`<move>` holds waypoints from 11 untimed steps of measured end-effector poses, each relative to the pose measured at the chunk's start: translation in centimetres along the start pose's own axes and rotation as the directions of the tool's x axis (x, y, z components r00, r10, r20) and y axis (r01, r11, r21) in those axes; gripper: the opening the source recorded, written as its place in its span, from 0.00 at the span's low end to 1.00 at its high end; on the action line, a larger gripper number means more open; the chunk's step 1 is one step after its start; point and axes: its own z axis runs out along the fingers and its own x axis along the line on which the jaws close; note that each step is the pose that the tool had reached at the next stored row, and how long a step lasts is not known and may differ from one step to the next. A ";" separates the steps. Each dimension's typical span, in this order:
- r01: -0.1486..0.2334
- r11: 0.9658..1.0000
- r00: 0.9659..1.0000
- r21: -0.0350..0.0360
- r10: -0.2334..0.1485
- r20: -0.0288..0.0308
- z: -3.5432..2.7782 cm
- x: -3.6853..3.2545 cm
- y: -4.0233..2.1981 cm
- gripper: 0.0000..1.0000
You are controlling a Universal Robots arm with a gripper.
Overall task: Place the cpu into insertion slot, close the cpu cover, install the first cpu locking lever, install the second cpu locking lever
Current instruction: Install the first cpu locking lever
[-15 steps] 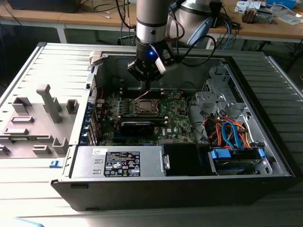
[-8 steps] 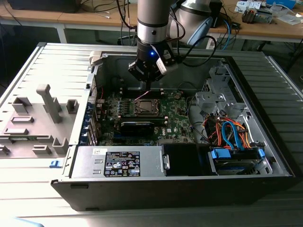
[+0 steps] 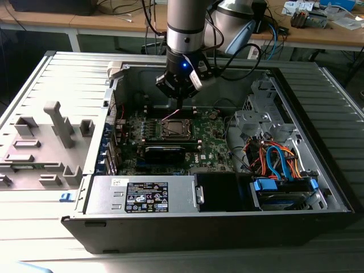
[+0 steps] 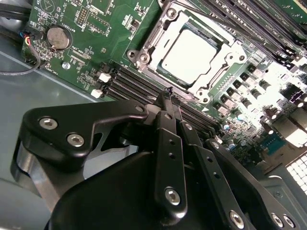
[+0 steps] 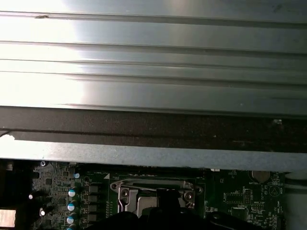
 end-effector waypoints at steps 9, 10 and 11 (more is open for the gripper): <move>0.000 1.000 1.000 0.000 0.000 0.000 0.20 -0.13 -0.01 0.11; 0.000 1.000 1.000 0.000 0.000 0.000 0.22 -0.14 -0.01 0.11; 0.000 1.000 1.000 0.000 0.000 0.000 0.23 -0.14 -0.01 0.11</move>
